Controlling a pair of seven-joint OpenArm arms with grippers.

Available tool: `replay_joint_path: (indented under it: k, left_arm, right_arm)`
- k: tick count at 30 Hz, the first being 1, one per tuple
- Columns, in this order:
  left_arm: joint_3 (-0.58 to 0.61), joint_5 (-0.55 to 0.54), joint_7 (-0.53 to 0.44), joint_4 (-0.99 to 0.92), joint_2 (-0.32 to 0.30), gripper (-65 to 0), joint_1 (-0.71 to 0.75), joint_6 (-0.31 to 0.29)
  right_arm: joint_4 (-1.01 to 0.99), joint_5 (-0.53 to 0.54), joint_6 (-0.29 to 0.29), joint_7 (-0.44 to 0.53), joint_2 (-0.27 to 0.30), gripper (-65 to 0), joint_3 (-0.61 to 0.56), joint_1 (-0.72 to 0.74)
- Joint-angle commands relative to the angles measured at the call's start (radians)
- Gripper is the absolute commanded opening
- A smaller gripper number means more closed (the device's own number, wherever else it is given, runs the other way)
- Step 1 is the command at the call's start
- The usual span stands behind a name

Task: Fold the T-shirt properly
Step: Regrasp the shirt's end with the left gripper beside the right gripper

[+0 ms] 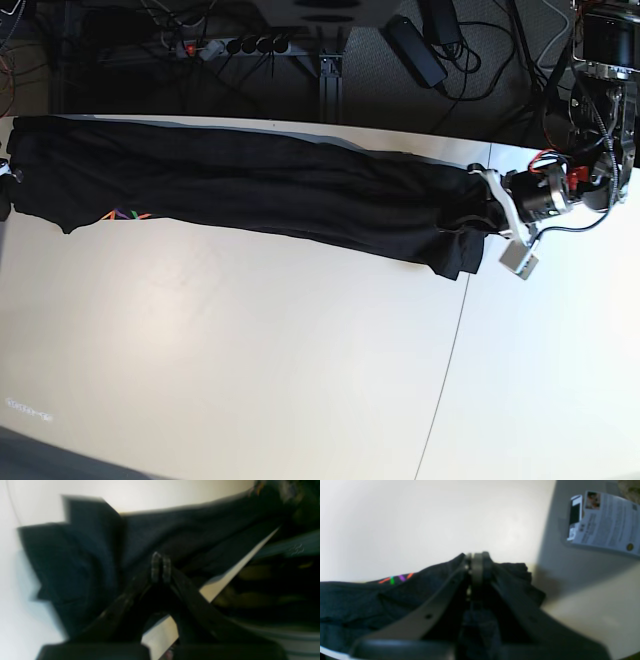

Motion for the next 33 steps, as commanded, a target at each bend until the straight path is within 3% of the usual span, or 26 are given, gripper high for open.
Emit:
replay_joint_path:
  k: [1, 6, 11, 16, 30, 33]
  left_arm:
    - [0.015, 0.01, -0.053, 0.015, -0.002, -65.0, -0.025, -0.009]
    - [0.043, 0.166, -0.148, 0.014, 0.049, -65.0, -0.039, -0.009]
    - [0.043, 0.2, -0.162, 0.014, 0.052, -65.0, -0.043, -0.009]
    - [0.033, 0.299, -0.198, 0.002, 0.052, -65.0, -0.049, -0.009]
    - [-0.135, 0.282, -0.247, -0.169, 0.052, -61.4, -0.051, -0.009]
    - [-0.193, 0.242, -0.225, -0.169, 0.051, -56.0, -0.051, -0.009]
  right_arm:
    - [0.008, 0.008, 0.046, 0.025, 0.024, -65.0, -0.003, 0.005]
    - [-0.035, -0.003, 0.046, 0.025, 0.019, -65.0, -0.121, 0.005]
    - [-0.057, -0.092, 0.045, 0.042, -0.005, -65.0, -0.257, 0.005]
    - [-0.125, -0.119, 0.045, 0.059, -0.007, -65.0, -0.32, 0.005]
    - [-0.221, -0.123, 0.043, 0.082, -0.007, -65.0, -0.323, 0.008]
    - [-0.221, -0.123, 0.043, 0.082, -0.007, -65.0, -0.323, 0.008]
